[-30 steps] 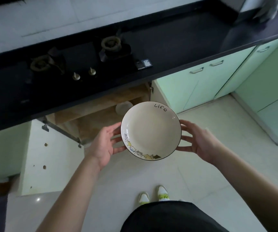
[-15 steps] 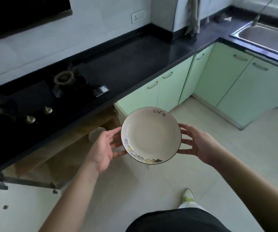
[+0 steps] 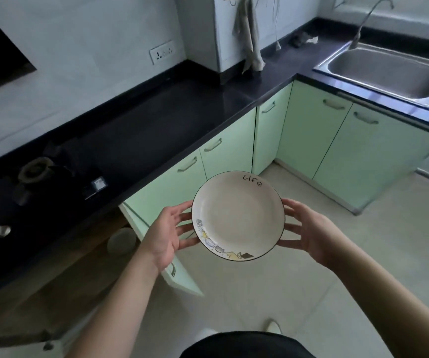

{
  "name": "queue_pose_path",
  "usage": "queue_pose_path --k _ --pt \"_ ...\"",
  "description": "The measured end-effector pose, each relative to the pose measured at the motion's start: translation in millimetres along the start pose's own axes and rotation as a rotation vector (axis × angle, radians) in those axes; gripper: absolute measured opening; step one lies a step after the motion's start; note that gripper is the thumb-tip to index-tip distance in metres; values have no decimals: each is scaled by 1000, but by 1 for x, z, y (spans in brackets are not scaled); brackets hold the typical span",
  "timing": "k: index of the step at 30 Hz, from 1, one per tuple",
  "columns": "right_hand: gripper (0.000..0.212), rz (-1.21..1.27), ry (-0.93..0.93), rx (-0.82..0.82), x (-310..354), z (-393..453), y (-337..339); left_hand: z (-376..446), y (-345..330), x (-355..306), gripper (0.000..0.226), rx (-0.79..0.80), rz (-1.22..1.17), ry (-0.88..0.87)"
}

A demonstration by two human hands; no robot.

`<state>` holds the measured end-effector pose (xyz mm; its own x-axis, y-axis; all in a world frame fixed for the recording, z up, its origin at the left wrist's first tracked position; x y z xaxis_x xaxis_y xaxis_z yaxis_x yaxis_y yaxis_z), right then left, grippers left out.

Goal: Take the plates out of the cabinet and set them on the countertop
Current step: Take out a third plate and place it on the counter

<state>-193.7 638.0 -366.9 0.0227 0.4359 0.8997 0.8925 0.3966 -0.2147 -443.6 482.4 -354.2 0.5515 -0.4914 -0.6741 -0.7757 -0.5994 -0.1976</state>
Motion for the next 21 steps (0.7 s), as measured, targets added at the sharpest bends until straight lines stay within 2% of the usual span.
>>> queue_pose_path --k 4,8,21 --pt "21 17 -9 45 18 37 7 17 -13 -21 41 -20 -29 -6" --pt "21 -20 -26 99 22 80 -11 41 1 -40 41 -56 -72 -9" --pt "21 -138 -39 220 68 239 -154 133 110 -139 47 -75 -260 -61"
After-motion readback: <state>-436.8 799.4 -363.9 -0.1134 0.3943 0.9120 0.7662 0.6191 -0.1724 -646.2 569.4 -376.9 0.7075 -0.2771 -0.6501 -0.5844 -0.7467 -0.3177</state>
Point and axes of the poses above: each hand's wrist, its own z-axis towards the middle knuckle, its own y-axis out of the back of the hand, x = y × z, the point moved 6 cm from there along z, towards the middle knuckle, and after that the axes turned 14 degrees about y, right-handed, at the moved point
